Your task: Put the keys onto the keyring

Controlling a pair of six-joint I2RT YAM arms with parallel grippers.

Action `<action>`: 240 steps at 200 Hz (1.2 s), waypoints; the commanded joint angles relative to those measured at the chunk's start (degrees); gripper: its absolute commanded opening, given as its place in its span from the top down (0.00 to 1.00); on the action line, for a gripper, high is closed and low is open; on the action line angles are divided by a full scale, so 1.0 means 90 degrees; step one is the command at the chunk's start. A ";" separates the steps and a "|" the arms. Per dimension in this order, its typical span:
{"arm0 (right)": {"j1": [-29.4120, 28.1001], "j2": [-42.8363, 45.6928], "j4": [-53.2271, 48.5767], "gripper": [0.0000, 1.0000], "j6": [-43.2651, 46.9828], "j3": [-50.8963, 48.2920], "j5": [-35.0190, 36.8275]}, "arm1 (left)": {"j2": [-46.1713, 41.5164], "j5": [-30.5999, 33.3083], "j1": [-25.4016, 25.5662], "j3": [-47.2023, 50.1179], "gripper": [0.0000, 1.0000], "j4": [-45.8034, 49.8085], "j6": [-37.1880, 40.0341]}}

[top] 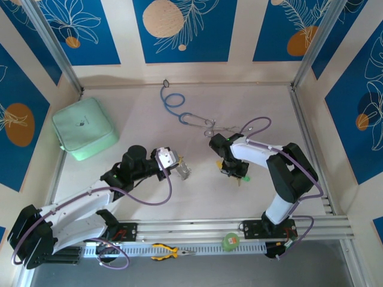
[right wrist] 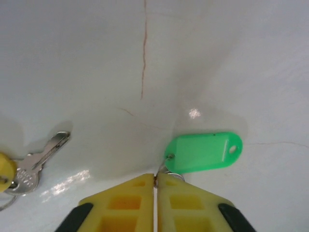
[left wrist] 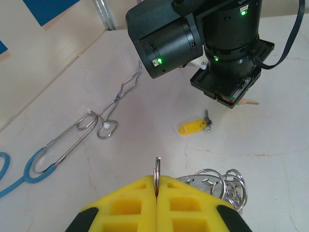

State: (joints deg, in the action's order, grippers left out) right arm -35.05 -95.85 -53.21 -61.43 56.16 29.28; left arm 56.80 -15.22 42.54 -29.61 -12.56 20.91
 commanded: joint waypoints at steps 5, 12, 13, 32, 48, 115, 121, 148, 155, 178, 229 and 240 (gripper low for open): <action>-0.0036 0.0359 -0.0256 0.97 0.0045 0.0084 0.0238 | -0.0157 -0.0162 0.0054 0.0048 1.00 -0.0098 0.0121; -0.0012 0.0394 -0.0243 0.97 0.0062 0.0052 0.0225 | -0.0167 -0.0154 0.0063 0.0047 1.00 -0.0095 0.0119; -0.0007 0.0395 -0.0246 0.97 0.0065 0.0046 0.0220 | -0.0167 -0.0154 0.0061 0.0047 1.00 -0.0097 0.0123; 0.0054 0.0383 -0.0180 0.96 0.0062 -0.0054 0.0166 | -0.0191 -0.0153 0.0053 0.0066 1.00 -0.0099 0.0139; 0.0082 0.0336 -0.0093 0.82 0.0099 -0.0097 0.0065 | -0.0192 -0.0147 0.0057 0.0066 1.00 -0.0089 0.0148; 0.0159 -0.0139 -0.0095 0.73 0.0159 0.0009 -0.0010 | -0.0228 -0.0164 0.0055 0.0071 1.00 -0.0059 0.0171; 0.0154 -0.0175 -0.0111 0.73 0.0157 0.0020 -0.0001 | -0.0229 -0.0164 0.0051 0.0073 1.00 -0.0059 0.0173; 0.0133 -0.0264 -0.0113 0.80 0.0175 0.0020 0.0000 | -0.0240 -0.0164 0.0050 0.0073 1.00 -0.0060 0.0184; 0.0133 -0.0276 -0.0113 0.83 0.0177 0.0020 0.0000 | -0.0236 -0.0164 0.0057 0.0069 1.00 -0.0059 0.0185; 0.0115 -0.0282 -0.0135 0.92 0.0209 0.0020 0.0057 | -0.0236 -0.0173 0.0052 0.0075 1.00 -0.0060 0.0187; -0.0109 0.0327 0.0013 1.00 0.0983 0.0218 -0.0032 | -0.0250 -0.0153 0.0049 0.0088 1.00 -0.0069 0.0199; -0.0229 0.0645 0.0200 1.00 0.1406 0.0238 -0.0111 | -0.0249 -0.0155 0.0057 0.0096 1.00 -0.0079 0.0206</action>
State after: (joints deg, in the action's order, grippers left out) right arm -34.89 -95.92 -53.21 -55.61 56.25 29.65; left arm 55.92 -15.22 42.57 -29.28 -12.36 21.52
